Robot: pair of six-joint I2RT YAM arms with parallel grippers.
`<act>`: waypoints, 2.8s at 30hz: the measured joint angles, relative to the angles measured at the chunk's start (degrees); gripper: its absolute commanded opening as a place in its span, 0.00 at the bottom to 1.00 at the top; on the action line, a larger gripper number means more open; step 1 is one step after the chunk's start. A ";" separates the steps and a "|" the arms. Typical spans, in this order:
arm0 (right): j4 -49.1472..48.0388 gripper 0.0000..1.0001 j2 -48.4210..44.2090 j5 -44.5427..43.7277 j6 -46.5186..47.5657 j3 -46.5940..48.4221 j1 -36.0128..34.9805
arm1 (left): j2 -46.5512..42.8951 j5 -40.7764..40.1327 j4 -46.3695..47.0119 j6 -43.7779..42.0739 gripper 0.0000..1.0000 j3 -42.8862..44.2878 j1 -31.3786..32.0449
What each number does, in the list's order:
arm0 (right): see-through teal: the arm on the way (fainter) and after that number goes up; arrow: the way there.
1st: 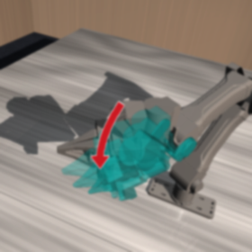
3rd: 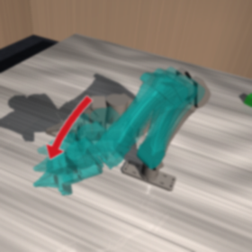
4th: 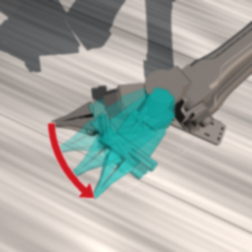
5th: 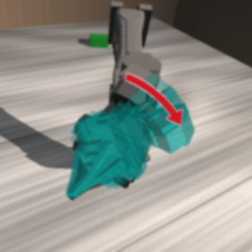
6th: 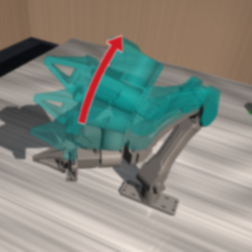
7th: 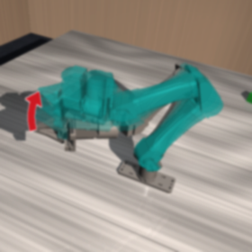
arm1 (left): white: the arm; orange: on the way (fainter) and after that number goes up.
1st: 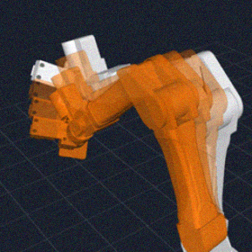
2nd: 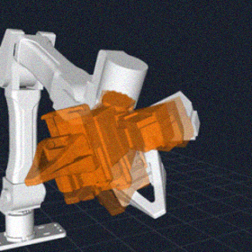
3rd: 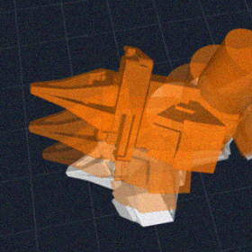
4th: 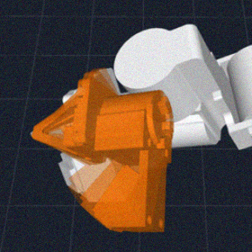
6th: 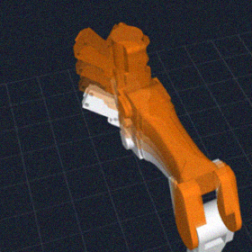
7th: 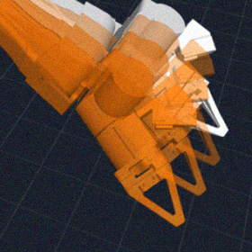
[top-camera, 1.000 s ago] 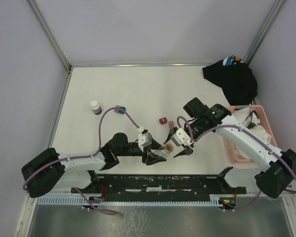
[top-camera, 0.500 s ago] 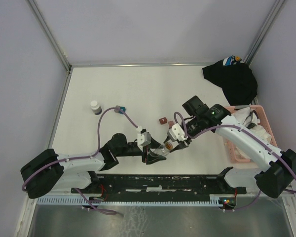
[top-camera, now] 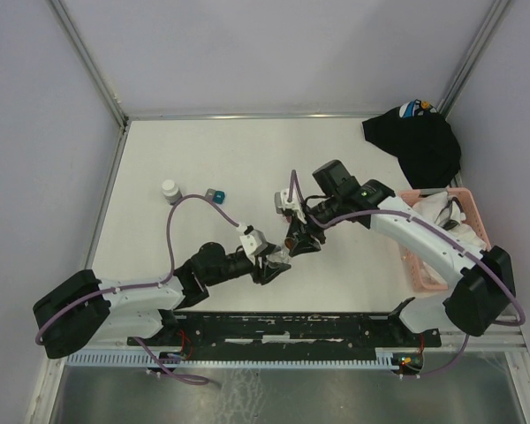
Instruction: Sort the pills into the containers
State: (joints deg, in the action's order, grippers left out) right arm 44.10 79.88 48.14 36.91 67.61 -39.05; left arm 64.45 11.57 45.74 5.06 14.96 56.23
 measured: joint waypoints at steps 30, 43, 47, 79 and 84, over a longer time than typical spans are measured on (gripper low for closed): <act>1.29 0.99 -3.43 1.25 -13.27 6.71 4.81 | -0.76 -4.17 4.79 0.09 0.03 -2.51 0.00; 24.09 0.99 -7.17 13.84 35.74 3.19 4.92 | 0.33 13.33 4.57 1.49 0.03 -1.49 0.00; 25.22 0.99 -7.17 14.14 41.35 1.62 4.94 | 3.72 16.90 4.66 2.05 0.03 0.28 0.00; 18.47 0.46 -6.91 8.02 39.82 -1.60 -0.35 | 8.37 21.57 6.91 4.11 0.03 3.28 0.00; 17.16 0.39 -6.69 7.61 36.85 -1.60 -0.48 | 7.65 20.31 6.75 4.11 0.03 2.82 0.00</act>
State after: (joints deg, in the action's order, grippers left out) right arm 61.25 73.19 55.75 73.76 66.02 -39.53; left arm 72.10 31.88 52.49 9.17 17.78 56.23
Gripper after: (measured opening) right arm 0.510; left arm 0.589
